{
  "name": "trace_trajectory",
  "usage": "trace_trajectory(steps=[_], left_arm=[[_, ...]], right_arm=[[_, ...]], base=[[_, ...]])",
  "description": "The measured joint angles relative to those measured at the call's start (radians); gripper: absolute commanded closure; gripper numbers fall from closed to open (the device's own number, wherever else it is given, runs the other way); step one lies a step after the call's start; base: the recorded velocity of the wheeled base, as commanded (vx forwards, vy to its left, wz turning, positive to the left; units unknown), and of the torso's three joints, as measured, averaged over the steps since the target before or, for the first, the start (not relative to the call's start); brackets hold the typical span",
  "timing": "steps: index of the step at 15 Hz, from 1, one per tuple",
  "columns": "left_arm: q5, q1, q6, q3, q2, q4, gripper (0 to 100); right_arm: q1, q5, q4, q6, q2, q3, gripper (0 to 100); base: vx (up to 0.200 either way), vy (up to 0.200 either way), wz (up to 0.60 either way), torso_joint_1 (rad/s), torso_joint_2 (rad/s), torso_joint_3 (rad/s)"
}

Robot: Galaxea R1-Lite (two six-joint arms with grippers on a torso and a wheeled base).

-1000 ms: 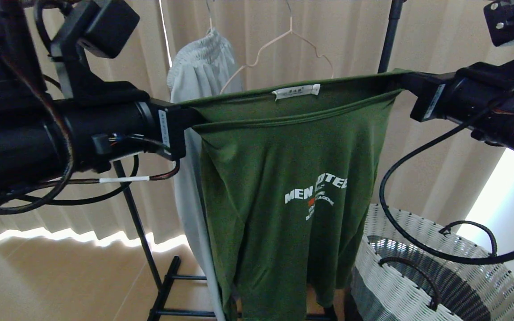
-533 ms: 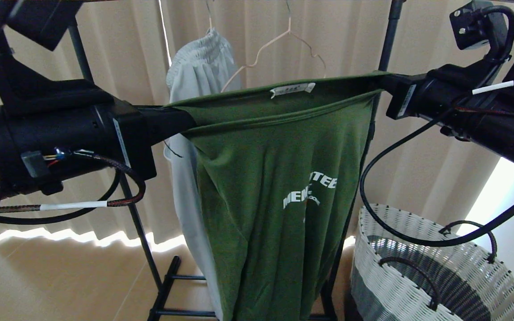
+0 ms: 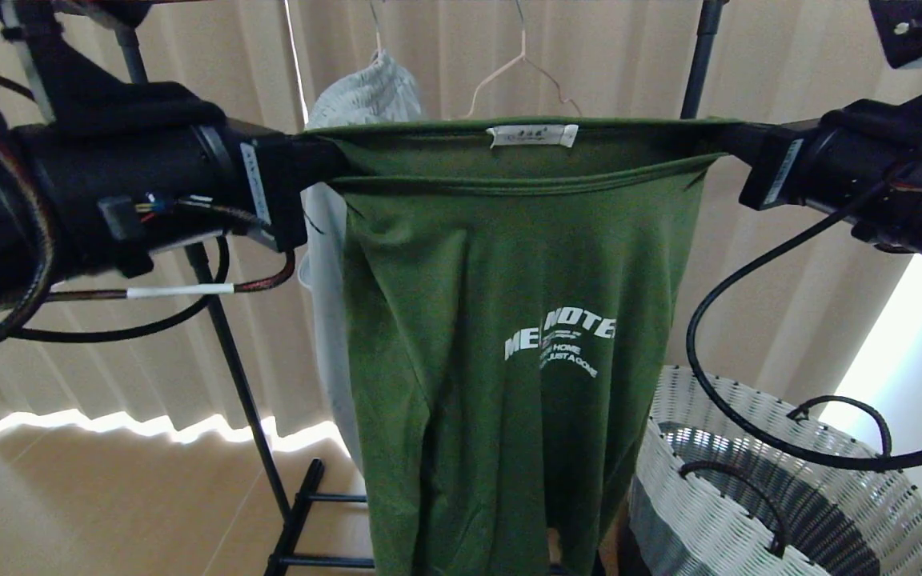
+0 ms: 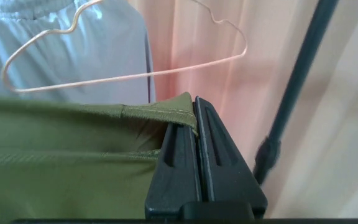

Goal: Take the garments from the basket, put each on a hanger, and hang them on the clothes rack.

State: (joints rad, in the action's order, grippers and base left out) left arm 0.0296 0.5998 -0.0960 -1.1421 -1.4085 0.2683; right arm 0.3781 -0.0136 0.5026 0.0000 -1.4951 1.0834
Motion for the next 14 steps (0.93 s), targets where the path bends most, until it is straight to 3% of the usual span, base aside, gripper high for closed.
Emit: trace_trajectory(steps=[3,7,14], left_arm=[[-0.103,-0.002,0.008,-0.110,-0.085,0.006,100],[-0.112,-0.001,0.023,-0.108,-0.139,0.005,100],[-0.144,-0.003,0.020,-0.140,-0.154,0.006,100]], right_arm=[[0.000,0.000,-0.015,0.000,0.075,-0.054,100],[0.000,0.002,-0.015,-0.002,0.153,-0.146,100],[0.001,0.005,-0.038,-0.033,0.183,-0.151,100]], base=[[0.000,0.000,0.00,0.000,0.00,0.000],[0.000,0.000,0.00,0.000,0.00,0.000],[0.000,0.000,0.00,0.000,0.00,0.000]])
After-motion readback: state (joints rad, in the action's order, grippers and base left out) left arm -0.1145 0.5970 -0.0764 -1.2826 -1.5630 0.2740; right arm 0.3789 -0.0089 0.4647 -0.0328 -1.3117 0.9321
